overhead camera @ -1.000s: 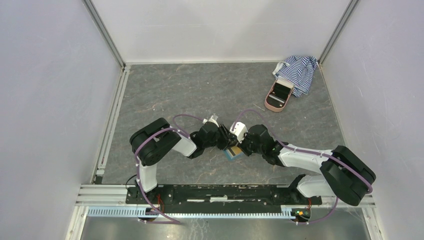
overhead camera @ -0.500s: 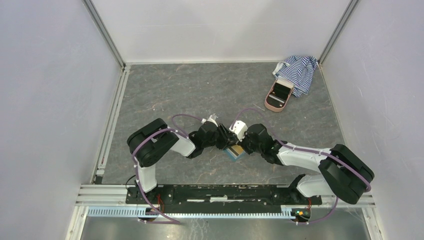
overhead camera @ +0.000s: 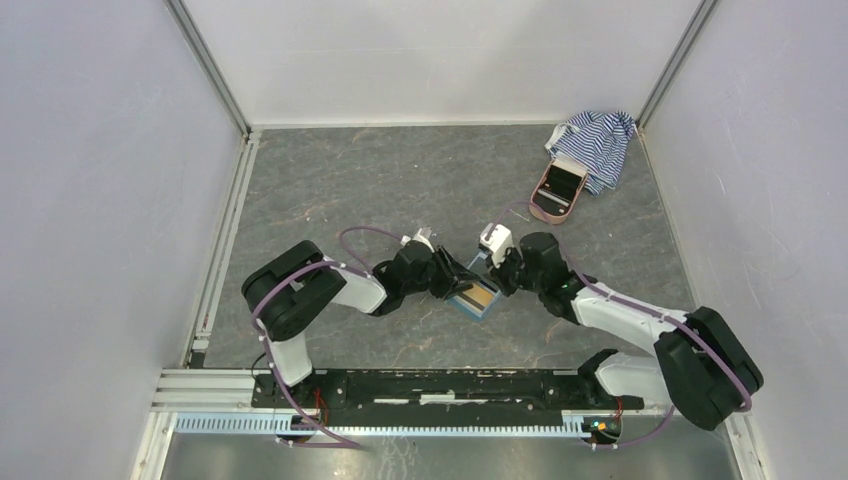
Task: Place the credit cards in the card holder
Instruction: Insert the credit card into the card holder.
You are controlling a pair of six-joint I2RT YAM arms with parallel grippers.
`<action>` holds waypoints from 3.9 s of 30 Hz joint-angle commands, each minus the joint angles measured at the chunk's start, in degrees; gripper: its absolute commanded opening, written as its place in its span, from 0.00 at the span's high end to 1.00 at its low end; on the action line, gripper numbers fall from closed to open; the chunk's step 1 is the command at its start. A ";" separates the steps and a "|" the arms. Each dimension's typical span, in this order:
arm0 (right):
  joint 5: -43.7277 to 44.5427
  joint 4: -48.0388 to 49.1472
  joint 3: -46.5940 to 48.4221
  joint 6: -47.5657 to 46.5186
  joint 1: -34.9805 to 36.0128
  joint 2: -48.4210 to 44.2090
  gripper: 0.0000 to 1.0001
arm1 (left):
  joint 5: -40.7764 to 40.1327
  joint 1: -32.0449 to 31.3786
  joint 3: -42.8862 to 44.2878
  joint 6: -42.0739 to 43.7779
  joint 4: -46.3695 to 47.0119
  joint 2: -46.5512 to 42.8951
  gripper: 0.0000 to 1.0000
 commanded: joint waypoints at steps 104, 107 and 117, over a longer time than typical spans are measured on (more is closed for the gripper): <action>-42.71 -23.46 15.95 -11.55 -29.25 21.03 0.49 | -3.01 -3.19 -12.16 13.01 9.37 -12.78 0.08; -44.61 -23.95 16.06 -11.78 -29.24 20.66 0.50 | -3.05 -3.19 -12.03 12.77 9.36 -12.26 0.08; -43.53 -22.07 15.34 -9.51 -29.28 18.48 0.50 | -3.07 -3.15 -10.79 12.82 6.86 -11.97 0.09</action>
